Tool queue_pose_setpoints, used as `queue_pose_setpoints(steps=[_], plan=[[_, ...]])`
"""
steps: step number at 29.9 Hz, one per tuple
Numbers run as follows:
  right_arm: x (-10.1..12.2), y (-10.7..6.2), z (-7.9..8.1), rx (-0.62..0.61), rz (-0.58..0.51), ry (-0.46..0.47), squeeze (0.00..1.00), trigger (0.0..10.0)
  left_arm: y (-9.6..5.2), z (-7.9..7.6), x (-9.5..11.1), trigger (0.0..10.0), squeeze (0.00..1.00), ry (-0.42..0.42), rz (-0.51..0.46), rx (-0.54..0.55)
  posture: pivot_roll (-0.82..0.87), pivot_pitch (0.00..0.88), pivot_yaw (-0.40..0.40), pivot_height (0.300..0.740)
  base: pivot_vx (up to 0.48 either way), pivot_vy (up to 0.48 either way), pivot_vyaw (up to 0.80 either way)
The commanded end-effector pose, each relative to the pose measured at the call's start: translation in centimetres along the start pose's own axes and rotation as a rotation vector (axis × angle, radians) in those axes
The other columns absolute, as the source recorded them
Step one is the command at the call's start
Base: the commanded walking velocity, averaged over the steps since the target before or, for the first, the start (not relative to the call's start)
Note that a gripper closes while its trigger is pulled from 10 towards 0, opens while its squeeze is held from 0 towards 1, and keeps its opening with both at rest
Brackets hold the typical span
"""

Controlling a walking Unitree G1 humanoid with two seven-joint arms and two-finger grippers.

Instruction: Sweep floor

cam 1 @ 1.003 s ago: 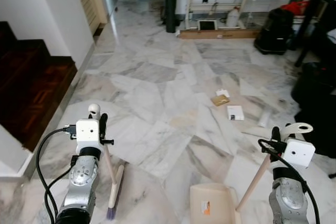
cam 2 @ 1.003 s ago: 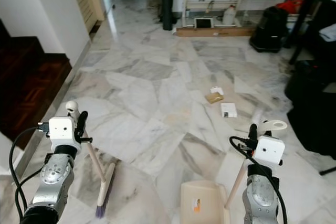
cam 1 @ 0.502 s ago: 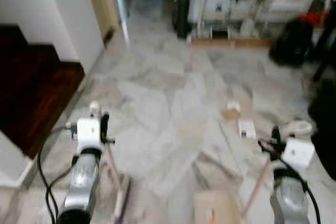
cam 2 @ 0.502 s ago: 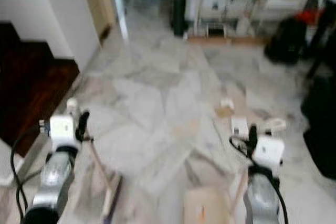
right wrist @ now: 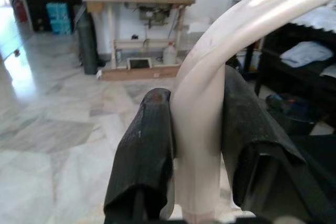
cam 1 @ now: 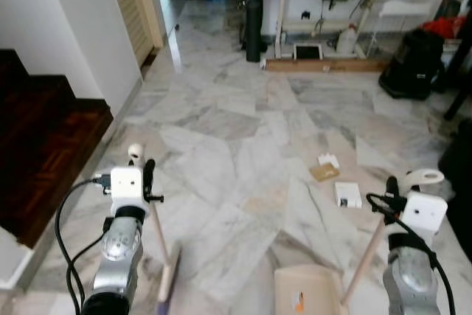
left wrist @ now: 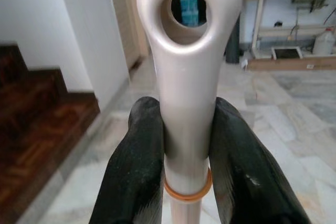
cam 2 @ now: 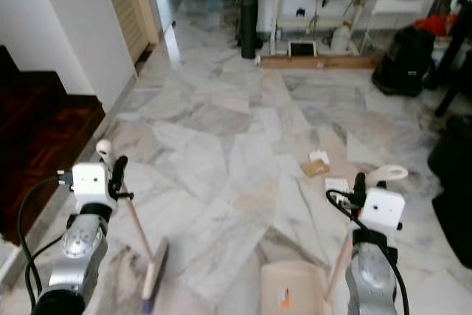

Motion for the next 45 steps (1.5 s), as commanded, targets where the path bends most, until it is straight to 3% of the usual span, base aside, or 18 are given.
queue_pose_setpoints(steps=[1, 45], plan=[[1.17, 0.36, 0.51, 0.01, -0.043, 0.013, 0.0, 10.0, 0.39, 0.61, 1.27, 10.0, 0.0, 0.021, -0.047, 0.011, -0.07, 0.0, 0.019, 0.74, 0.356, 0.0, 0.0], [1.25, 1.08, 0.36, -0.012, -0.03, 0.027, 0.0, 10.0, 0.82, 0.86, 1.52, 10.0, 0.0, 0.027, -0.045, 0.021, -0.07, 0.0, 0.029, 0.74, 0.357, 0.0, 0.0]])
Point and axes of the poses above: a point about 5 cm out from each wrist's last joint towards the gripper, its own y axis pointing out of the wrist towards the gripper, its own x axis along the axis of the wrist's last joint, z = x × y, the point moved 5 cm from there along y, pointing out of the wrist towards the gripper, and after that the axes turned 4 degrees about -y, right-handed, at the moved point
